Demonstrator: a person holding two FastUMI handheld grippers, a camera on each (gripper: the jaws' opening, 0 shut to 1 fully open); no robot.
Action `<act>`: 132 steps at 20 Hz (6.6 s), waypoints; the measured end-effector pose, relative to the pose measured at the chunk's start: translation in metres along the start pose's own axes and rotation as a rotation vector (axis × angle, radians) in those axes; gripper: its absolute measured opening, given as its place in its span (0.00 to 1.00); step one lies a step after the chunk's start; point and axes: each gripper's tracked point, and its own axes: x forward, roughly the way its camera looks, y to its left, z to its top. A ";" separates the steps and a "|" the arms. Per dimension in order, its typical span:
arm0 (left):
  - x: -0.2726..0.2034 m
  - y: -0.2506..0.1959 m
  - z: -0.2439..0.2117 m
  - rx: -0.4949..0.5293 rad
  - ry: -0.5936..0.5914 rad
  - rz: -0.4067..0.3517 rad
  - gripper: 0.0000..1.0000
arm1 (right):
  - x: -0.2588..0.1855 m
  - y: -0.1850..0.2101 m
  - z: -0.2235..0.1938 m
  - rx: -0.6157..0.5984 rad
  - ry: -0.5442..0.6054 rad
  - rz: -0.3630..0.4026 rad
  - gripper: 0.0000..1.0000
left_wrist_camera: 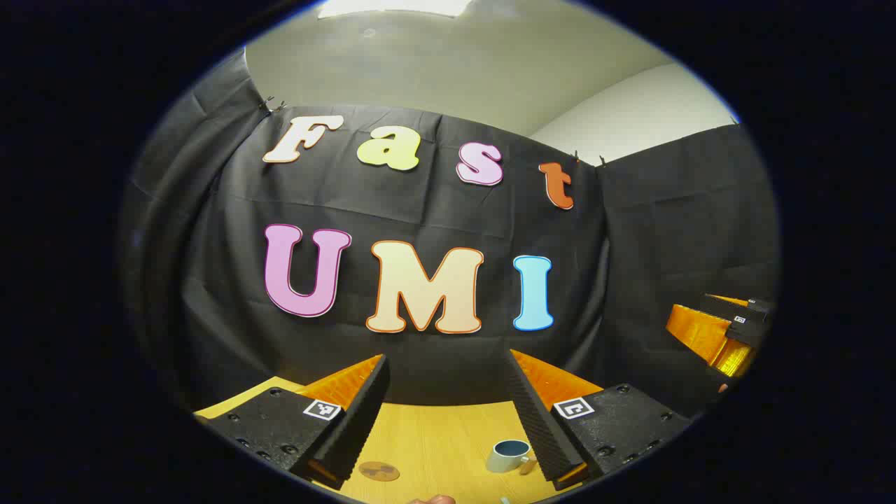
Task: Put the toothbrush and toothpaste on the desktop into the cup, then pick up the cup and place it on the coaster on the desktop.
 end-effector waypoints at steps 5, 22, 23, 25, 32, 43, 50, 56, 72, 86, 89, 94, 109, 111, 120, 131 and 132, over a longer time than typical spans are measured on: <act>0.008 -0.005 -0.009 -0.002 0.014 -0.007 0.94 | 0.008 0.000 -0.018 0.015 0.048 0.008 1.00; -0.019 0.068 -0.019 0.054 0.012 0.201 0.94 | 0.030 0.043 -0.047 0.060 0.063 0.124 0.99; -0.020 0.070 -0.021 0.056 0.015 0.204 0.94 | 0.029 0.047 -0.047 0.057 0.060 0.132 0.99; -0.022 0.074 -0.028 0.053 0.039 0.211 0.94 | 0.025 0.052 -0.049 0.054 0.061 0.144 0.99; -0.030 0.074 -0.043 0.077 0.091 0.179 0.94 | 0.022 0.065 -0.056 0.056 0.066 0.187 0.99; -0.043 0.081 -0.081 0.064 0.200 0.185 0.94 | 0.026 0.074 -0.090 0.062 0.138 0.219 0.99; -0.040 0.082 -0.063 0.078 0.151 0.161 0.94 | -0.012 0.093 -0.248 0.038 0.542 0.277 0.99; -0.044 0.100 -0.057 0.084 0.130 0.170 0.94 | -0.043 0.092 -0.315 -0.037 0.698 0.265 1.00; -0.051 0.125 -0.079 0.084 0.168 0.213 0.94 | -0.143 0.101 -0.448 -0.176 1.358 0.335 0.99; -0.057 0.122 -0.129 0.176 0.275 0.188 0.95 | -0.164 0.102 -0.464 -0.277 1.612 0.426 0.77; -0.061 0.115 -0.140 0.195 0.314 0.170 0.95 | -0.164 0.101 -0.465 -0.279 1.649 0.417 0.43; -0.060 0.099 -0.155 0.179 0.359 0.142 0.93 | -0.165 0.101 -0.465 -0.282 1.637 0.455 0.10; -0.129 0.039 -0.335 0.048 1.005 0.000 0.94 | -0.161 0.105 -0.465 -0.228 1.523 0.466 0.10; -0.138 0.035 -0.351 0.032 1.065 -0.004 0.94 | -0.161 0.106 -0.465 -0.232 1.517 0.477 0.10; -0.162 0.038 -0.396 0.008 1.254 0.039 0.95 | -0.161 0.106 -0.465 -0.228 1.508 0.491 0.10; -0.150 0.033 -0.402 0.014 1.280 0.027 0.40 | -0.160 0.103 -0.466 -0.233 1.499 0.502 0.10; -0.151 0.033 -0.402 0.015 1.281 0.022 0.38 | -0.159 0.104 -0.465 -0.237 1.495 0.504 0.10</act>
